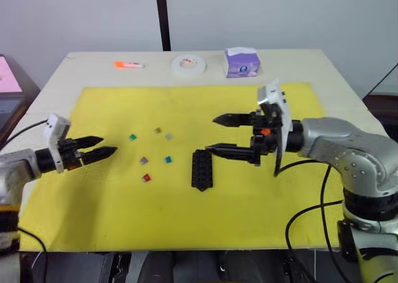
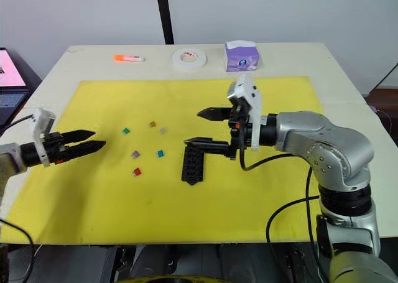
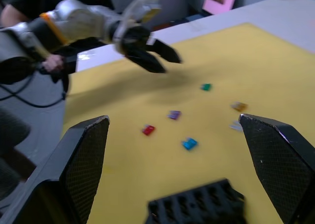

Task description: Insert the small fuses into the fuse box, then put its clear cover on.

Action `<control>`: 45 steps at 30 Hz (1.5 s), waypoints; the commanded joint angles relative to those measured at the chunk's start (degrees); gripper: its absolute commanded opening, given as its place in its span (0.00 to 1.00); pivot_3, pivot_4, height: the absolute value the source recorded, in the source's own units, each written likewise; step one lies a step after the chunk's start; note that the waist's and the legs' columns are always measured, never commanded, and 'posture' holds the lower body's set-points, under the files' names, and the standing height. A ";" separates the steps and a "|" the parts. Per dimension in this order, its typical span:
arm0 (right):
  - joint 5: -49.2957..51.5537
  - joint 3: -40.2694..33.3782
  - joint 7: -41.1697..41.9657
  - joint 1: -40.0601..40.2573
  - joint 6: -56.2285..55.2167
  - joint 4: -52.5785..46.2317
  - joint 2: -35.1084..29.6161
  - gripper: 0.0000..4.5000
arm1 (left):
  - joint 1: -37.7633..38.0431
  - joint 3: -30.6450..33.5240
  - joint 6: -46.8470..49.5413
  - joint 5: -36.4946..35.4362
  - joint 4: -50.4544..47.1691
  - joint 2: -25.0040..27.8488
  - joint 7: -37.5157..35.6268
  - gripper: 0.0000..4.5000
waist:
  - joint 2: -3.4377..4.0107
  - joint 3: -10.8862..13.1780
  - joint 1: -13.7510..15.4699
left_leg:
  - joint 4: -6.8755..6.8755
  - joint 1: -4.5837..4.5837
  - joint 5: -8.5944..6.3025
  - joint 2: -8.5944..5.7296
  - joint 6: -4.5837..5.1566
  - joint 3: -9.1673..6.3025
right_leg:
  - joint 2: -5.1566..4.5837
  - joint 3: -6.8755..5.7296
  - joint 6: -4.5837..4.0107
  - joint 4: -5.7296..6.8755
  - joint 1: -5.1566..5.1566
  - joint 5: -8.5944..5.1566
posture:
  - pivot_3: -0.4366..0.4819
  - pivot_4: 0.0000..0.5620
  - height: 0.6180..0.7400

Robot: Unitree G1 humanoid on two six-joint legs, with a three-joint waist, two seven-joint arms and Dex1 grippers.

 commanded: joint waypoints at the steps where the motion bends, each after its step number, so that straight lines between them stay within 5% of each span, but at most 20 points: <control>1: -0.45 1.27 -0.11 0.14 -1.54 -2.03 -0.68 0.99 | -7.08 -4.61 -4.96 4.31 8.74 -0.90 -4.49 1.00 | -0.04 -0.02 -0.16 | 0.01 -0.02 0.00 0.00 0.00 0.00 | 0.00 0.00 0.00 0.00 0.00 0.00 | 0.48 0.27 1.00; 15: 0.15 -0.09 -3.88 4.74 -1.72 -5.25 -2.72 0.99 | -20.56 -12.14 -9.20 14.11 32.33 -6.54 -14.20 1.00 | -0.05 -0.02 -0.41 | 0.00 -0.05 0.00 0.02 0.01 -0.06 | 0.06 -0.01 0.10 0.02 -0.03 0.03 | 0.48 0.27 1.00; 21: 0.43 -0.37 -4.66 5.74 -2.03 -5.77 -3.42 1.00 | -21.19 -11.46 -8.82 14.92 35.15 -6.81 -14.65 0.67 | -0.05 -0.02 -0.41 | 0.00 -0.05 0.00 0.02 0.01 -0.06 | 0.05 -0.01 0.11 0.01 -0.03 0.03 | 0.48 0.27 1.00; 34: -0.50 0.31 -3.88 5.74 -3.94 -4.60 -4.55 1.00 | -21.38 -8.13 -6.82 14.71 38.24 -6.72 -14.33 0.67 | -0.06 -0.03 -1.15 | -0.02 -0.03 0.00 0.03 0.01 -0.08 | 0.07 -0.01 0.08 0.03 -0.03 0.00 | 0.48 0.27 1.00; 37: -1.14 0.76 -3.98 5.41 -4.35 -4.12 -4.64 1.00 | -20.96 -7.95 -7.14 14.87 38.18 -7.43 -14.04 0.55 | -0.06 -0.03 -1.37 | -0.02 -0.03 0.00 0.03 0.01 -0.09 | 0.06 -0.01 0.08 0.04 -0.03 0.01 | 0.48 0.27 1.00; 44: -2.26 0.90 -3.99 5.53 -4.76 -3.67 -5.21 1.00 | -20.16 -7.31 -7.26 14.76 37.74 -7.57 -14.22 0.02 | -0.06 -0.03 -1.39 | -0.02 -0.05 0.00 0.01 0.01 -0.09 | 0.04 -0.01 0.19 0.02 -0.02 0.05 | 0.48 0.27 1.00; 45: -2.33 0.87 -3.96 5.55 -4.80 -3.62 -5.27 1.00 | -20.13 -7.06 -7.08 14.53 37.64 -7.53 -14.23 0.01 | -0.06 -0.03 -1.42 | -0.02 -0.05 0.00 0.01 0.01 -0.09 | 0.04 -0.01 0.19 0.02 -0.03 0.04 | 0.48 0.27 1.00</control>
